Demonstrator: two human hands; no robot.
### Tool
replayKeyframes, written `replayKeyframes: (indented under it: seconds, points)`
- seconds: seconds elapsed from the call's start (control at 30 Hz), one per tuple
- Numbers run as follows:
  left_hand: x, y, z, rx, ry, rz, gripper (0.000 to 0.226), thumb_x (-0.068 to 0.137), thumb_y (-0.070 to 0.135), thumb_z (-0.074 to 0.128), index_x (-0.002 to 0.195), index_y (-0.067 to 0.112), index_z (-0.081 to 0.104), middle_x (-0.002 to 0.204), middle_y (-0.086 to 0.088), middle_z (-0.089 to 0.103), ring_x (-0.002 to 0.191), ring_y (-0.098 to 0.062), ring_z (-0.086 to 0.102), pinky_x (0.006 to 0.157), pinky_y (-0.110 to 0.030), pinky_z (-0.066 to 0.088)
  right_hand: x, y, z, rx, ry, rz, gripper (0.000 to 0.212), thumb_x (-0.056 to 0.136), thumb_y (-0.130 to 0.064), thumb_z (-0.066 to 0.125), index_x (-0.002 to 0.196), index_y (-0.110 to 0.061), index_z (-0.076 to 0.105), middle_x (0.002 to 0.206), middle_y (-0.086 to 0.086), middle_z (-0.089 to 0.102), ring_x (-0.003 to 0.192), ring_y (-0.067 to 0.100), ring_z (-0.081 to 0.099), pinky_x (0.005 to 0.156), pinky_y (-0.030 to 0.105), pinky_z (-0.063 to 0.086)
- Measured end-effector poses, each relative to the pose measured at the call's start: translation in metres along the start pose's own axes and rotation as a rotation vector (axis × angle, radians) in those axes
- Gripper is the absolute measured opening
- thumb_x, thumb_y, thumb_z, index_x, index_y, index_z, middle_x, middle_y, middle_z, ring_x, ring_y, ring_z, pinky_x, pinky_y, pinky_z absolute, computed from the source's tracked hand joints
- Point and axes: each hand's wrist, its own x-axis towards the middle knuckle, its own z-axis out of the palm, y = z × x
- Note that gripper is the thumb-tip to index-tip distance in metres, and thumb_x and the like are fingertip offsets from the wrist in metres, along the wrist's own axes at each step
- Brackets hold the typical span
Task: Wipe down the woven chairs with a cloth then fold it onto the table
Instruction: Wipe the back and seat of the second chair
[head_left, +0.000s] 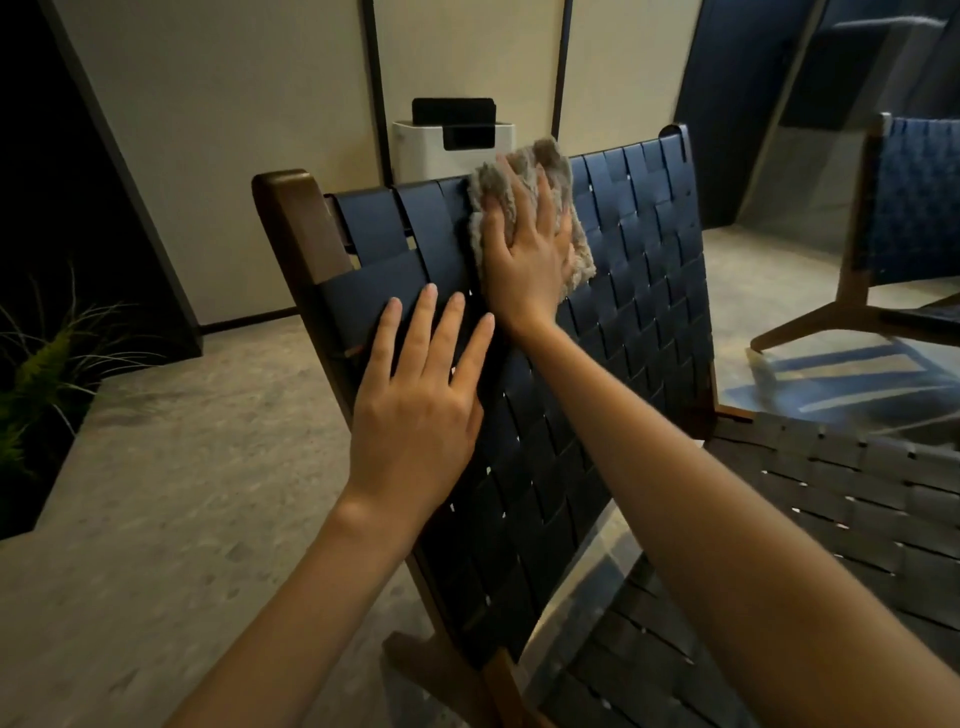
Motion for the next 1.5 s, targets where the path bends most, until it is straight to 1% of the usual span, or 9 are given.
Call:
replayKeyframes:
  seconds: [0.13,0.4,0.67,0.8,0.9,1.0,1.17,1.37,1.5]
  points:
    - [-0.001,0.0,0.003,0.054,0.009,0.025,0.048,0.094,0.032,0.042,0.14,0.018,0.045,0.15,-0.012,0.035,0.141,-0.031,0.027,0.116,-0.049,0.017,-0.03,0.033,-0.005,-0.118,0.027,0.032,0.058,0.089,-0.047,0.029,0.146,-0.036,0.032,0.155,-0.002,0.024,0.13,0.031,0.025,0.108,0.05,0.02]
    - [-0.005,0.008,0.002,0.137,-0.068,0.047,0.048,0.097,0.036,0.033,0.144,0.025,0.035,0.155,-0.011,0.025,0.144,-0.033,0.017,0.115,-0.052,0.006,-0.136,0.126,-0.028,-0.218,-0.023,0.242,0.056,0.09,-0.046,0.026,0.146,-0.039,0.028,0.156,-0.008,0.02,0.12,0.028,0.03,0.099,0.046,0.033]
    - [0.0,0.026,-0.001,0.013,-0.178,0.067,0.053,0.098,0.034,0.035,0.148,0.024,0.024,0.158,-0.012,0.009,0.146,-0.03,0.006,0.117,-0.049,-0.002,-0.163,0.154,-0.056,-0.079,-0.122,0.386,0.045,0.103,-0.03,0.032,0.147,-0.036,0.029,0.154,-0.002,0.024,0.122,0.031,0.03,0.095,0.029,0.026]
    - [0.011,0.032,0.002,0.007,-0.211,0.112,0.055,0.098,0.036,0.032,0.149,0.023,0.018,0.159,-0.012,0.002,0.146,-0.029,-0.001,0.117,-0.05,-0.004,-0.096,0.113,-0.071,-0.01,-0.04,0.114,0.046,0.101,-0.025,0.036,0.147,-0.03,0.031,0.153,0.002,0.029,0.117,0.029,0.034,0.09,0.03,0.03]
    - [0.03,0.034,0.005,0.048,-0.213,0.141,0.061,0.098,0.039,0.032,0.15,0.017,0.009,0.159,-0.011,-0.004,0.146,-0.029,-0.007,0.114,-0.049,-0.011,-0.029,0.074,-0.071,-0.04,-0.041,-0.041,0.05,0.097,-0.04,0.031,0.146,-0.031,0.032,0.151,0.002,0.032,0.112,0.025,0.034,0.086,0.032,0.032]
    - [0.051,0.033,0.008,0.088,-0.196,0.131,0.07,0.097,0.041,0.032,0.15,0.008,0.0,0.158,-0.012,-0.007,0.146,-0.028,-0.009,0.114,-0.047,-0.011,0.029,0.048,-0.058,-0.126,-0.099,-0.109,0.048,0.1,-0.043,0.032,0.147,-0.036,0.028,0.152,0.001,0.029,0.113,0.026,0.033,0.094,0.043,0.034]
    - [0.075,0.03,0.017,0.158,-0.208,0.129,0.075,0.098,0.044,0.025,0.145,-0.003,-0.01,0.156,-0.018,-0.014,0.145,-0.029,-0.012,0.113,-0.047,-0.012,0.053,0.048,-0.021,-0.09,-0.135,-0.058,0.055,0.095,-0.05,0.025,0.148,-0.042,0.017,0.16,-0.004,0.008,0.14,0.032,0.01,0.113,0.054,0.012]
    - [0.074,0.03,0.027,0.191,-0.172,0.18,0.068,0.098,0.046,0.016,0.149,0.007,-0.006,0.155,-0.021,-0.013,0.144,-0.033,-0.012,0.11,-0.052,-0.016,0.011,0.105,-0.013,-0.095,-0.022,0.024,0.06,0.089,-0.054,0.026,0.147,-0.04,0.023,0.157,-0.008,0.018,0.128,0.025,0.022,0.103,0.045,0.019]
    - [0.075,0.037,0.032,0.18,-0.163,0.191,0.062,0.098,0.046,0.017,0.15,0.018,-0.006,0.155,-0.021,-0.014,0.144,-0.033,-0.013,0.108,-0.052,-0.018,-0.053,0.161,-0.022,-0.128,-0.025,0.171,0.053,0.089,-0.05,0.028,0.135,-0.057,0.005,0.157,-0.006,0.017,0.129,0.028,0.023,0.108,0.052,0.022]
